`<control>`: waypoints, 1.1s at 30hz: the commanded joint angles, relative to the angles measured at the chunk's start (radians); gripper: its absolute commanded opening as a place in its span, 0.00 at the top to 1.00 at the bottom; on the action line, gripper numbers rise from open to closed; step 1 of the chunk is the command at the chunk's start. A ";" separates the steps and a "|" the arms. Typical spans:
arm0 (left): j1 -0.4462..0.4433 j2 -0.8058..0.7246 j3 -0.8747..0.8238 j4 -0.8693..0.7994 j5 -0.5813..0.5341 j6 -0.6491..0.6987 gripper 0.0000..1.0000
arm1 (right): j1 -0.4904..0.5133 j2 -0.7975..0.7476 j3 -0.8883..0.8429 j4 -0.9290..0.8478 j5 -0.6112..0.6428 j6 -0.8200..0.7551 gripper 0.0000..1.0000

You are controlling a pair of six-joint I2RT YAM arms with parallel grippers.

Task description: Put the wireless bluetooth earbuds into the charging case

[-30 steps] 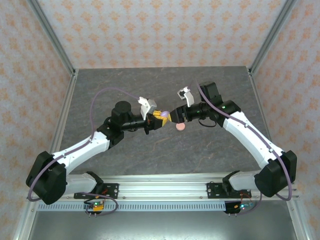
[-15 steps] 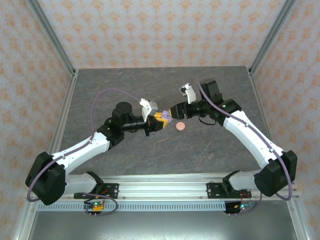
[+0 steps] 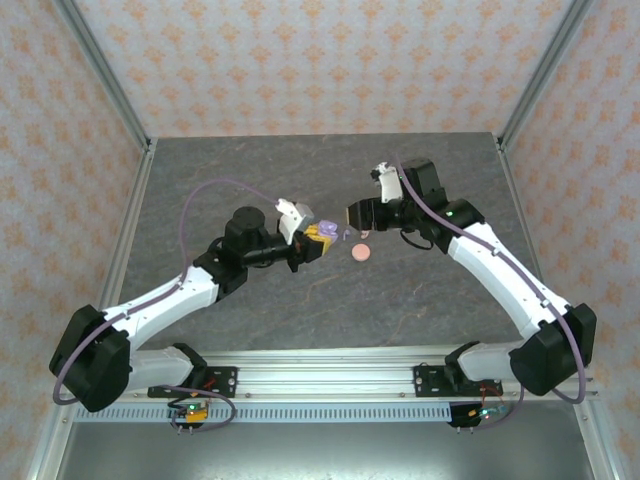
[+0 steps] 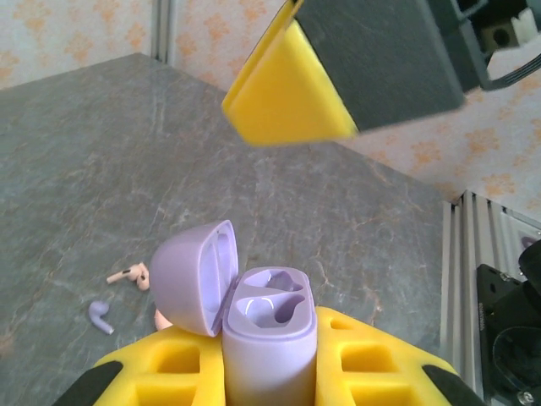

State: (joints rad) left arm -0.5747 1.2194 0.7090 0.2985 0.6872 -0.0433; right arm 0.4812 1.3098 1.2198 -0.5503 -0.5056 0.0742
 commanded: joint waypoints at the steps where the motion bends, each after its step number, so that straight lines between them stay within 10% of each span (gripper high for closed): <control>1: -0.005 -0.055 -0.035 -0.015 -0.059 0.007 0.91 | -0.007 0.059 0.024 -0.071 0.186 0.045 0.40; 11: -0.029 -0.183 -0.115 -0.048 -0.126 -0.038 0.91 | -0.007 0.399 0.156 -0.131 0.107 0.068 0.62; 33: -0.043 -0.258 -0.144 -0.076 -0.183 -0.053 0.91 | 0.006 0.738 0.351 -0.151 0.177 0.249 0.61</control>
State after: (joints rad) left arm -0.6090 0.9813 0.5671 0.2268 0.5198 -0.0971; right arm 0.4793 2.0300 1.5368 -0.6693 -0.3656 0.2832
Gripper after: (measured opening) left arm 0.205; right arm 0.385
